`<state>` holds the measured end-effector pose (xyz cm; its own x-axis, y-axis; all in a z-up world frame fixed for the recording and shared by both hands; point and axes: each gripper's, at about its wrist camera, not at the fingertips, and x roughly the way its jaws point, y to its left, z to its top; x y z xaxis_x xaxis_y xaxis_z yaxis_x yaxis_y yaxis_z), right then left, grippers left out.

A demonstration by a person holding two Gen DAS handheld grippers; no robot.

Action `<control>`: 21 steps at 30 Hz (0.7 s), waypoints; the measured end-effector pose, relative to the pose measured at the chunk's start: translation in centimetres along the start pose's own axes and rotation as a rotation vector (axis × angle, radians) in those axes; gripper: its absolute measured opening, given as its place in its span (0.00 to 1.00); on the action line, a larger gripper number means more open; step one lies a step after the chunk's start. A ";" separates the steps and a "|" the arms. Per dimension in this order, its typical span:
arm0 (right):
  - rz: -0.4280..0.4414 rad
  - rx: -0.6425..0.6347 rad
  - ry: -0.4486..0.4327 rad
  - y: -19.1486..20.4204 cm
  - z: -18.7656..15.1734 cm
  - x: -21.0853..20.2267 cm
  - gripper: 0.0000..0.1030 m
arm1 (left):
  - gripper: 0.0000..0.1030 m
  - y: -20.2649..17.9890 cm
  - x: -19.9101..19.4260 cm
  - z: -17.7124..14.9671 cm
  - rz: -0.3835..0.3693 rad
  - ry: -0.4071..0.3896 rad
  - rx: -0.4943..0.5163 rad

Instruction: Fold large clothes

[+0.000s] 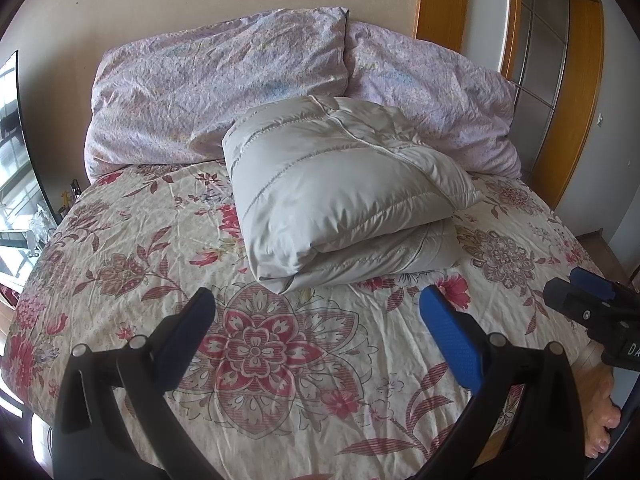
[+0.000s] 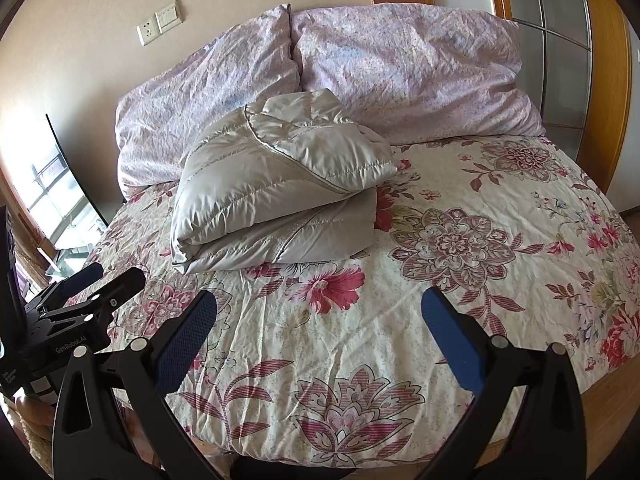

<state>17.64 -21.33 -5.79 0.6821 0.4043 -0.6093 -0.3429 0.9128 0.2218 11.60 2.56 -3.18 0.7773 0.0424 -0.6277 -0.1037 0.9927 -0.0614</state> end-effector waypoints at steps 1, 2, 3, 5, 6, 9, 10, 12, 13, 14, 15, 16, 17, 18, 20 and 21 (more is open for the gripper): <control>0.000 -0.001 0.000 0.0 0.0 0.0 0.99 | 0.98 0.1 0.0 0.0 0.000 0.001 0.000; 0.000 -0.001 0.000 0.0 0.0 0.0 0.99 | 0.98 0.0 0.0 0.0 -0.001 0.000 0.000; -0.001 -0.001 0.000 0.1 0.0 0.1 0.99 | 0.98 0.0 0.0 0.0 -0.001 0.000 0.000; 0.000 -0.001 0.000 0.1 0.0 0.0 0.99 | 0.98 0.1 0.1 0.0 0.001 0.000 -0.002; -0.001 -0.002 -0.001 0.1 0.0 0.1 0.99 | 0.98 0.1 0.1 0.0 0.002 0.001 -0.002; 0.000 -0.001 0.000 0.0 0.0 0.1 0.99 | 0.98 0.2 0.3 0.0 0.001 0.002 -0.004; -0.001 -0.002 0.000 0.0 0.0 0.1 0.99 | 0.98 0.2 0.3 0.0 0.001 0.002 -0.004; 0.000 -0.001 0.001 0.0 0.1 0.1 0.99 | 0.98 0.2 0.3 -0.1 0.000 0.003 -0.004; 0.001 -0.001 0.001 0.0 0.1 0.1 0.99 | 0.98 0.2 0.3 -0.1 -0.001 0.004 -0.003; 0.000 -0.001 0.000 0.0 0.1 0.1 0.99 | 0.98 0.2 0.4 -0.1 0.000 0.004 -0.003; -0.001 -0.001 0.000 0.0 0.1 0.1 0.99 | 0.98 0.2 0.4 -0.1 -0.001 0.005 -0.004; 0.001 -0.002 0.001 0.0 0.1 0.1 0.99 | 0.98 0.2 0.4 -0.1 -0.001 0.005 -0.004; 0.001 -0.002 0.001 0.0 0.1 0.1 0.99 | 0.98 0.2 0.4 -0.1 -0.001 0.005 -0.005; 0.000 -0.002 0.000 0.0 0.1 0.1 0.99 | 0.98 0.2 0.4 -0.1 -0.002 0.006 -0.005; 0.000 -0.002 0.000 -0.1 0.1 0.2 0.99 | 0.98 0.2 0.5 -0.1 -0.001 0.006 -0.004; 0.000 -0.001 0.001 -0.1 0.1 0.2 0.99 | 0.98 0.2 0.5 -0.1 -0.002 0.006 -0.005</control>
<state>17.87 -21.31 -5.81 0.6818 0.4042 -0.6097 -0.3438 0.9128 0.2206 11.90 2.80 -3.56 0.7736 0.0400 -0.6324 -0.1053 0.9922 -0.0661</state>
